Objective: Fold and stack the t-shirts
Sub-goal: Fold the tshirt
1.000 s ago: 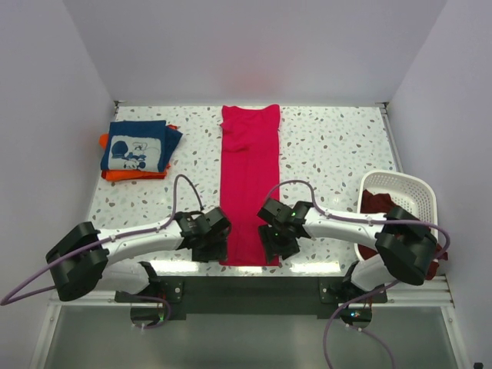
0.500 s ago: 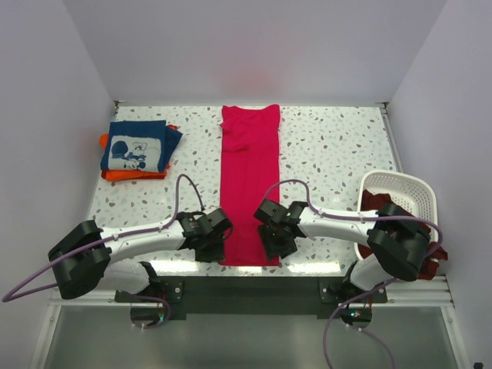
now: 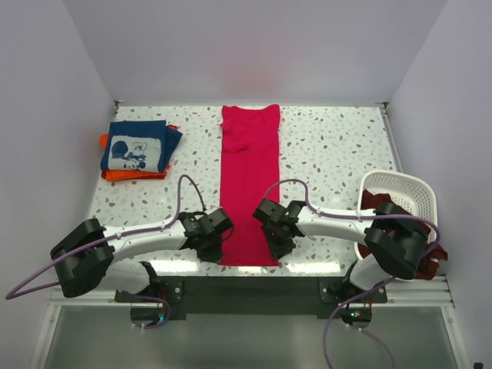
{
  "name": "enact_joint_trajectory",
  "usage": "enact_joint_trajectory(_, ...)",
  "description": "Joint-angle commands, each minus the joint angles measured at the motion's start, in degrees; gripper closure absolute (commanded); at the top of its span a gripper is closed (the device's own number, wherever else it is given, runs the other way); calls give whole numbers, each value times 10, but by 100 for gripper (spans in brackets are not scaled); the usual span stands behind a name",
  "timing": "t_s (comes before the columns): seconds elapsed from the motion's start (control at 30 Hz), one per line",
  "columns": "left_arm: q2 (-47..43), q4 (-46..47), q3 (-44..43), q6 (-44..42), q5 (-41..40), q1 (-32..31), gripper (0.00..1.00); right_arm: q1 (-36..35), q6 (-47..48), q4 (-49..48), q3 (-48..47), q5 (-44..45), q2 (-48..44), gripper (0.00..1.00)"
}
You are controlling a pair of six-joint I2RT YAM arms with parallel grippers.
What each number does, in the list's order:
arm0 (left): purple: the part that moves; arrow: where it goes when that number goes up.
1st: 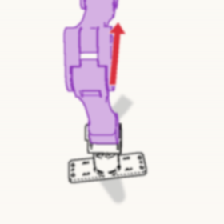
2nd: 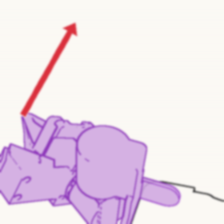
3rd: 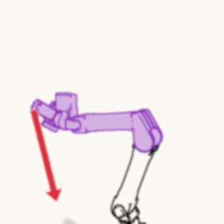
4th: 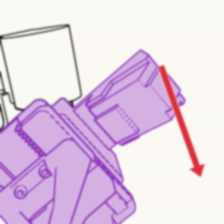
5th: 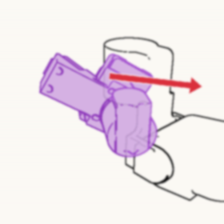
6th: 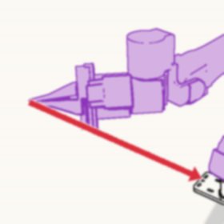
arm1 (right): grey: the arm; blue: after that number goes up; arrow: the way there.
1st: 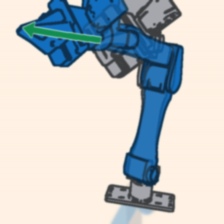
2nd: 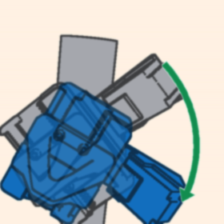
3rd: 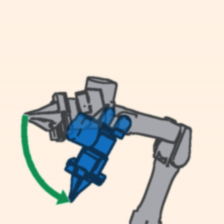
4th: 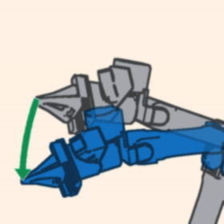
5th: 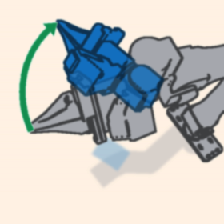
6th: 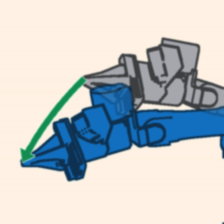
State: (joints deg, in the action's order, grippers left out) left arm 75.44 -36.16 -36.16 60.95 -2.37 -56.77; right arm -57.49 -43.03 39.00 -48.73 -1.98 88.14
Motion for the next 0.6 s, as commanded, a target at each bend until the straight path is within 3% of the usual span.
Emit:
enact_joint_trajectory(0.0,16,10,7,4,-5,-4,88,-4,-12,18,2,18,-8,77)
enact_joint_trajectory(0.1,26,9,8,4,-4,-4,100,-4,-16,35,4,33,-17,79)
enact_joint_trajectory(0.57,44,-9,8,8,-15,-4,100,-4,-46,78,61,42,-60,78)
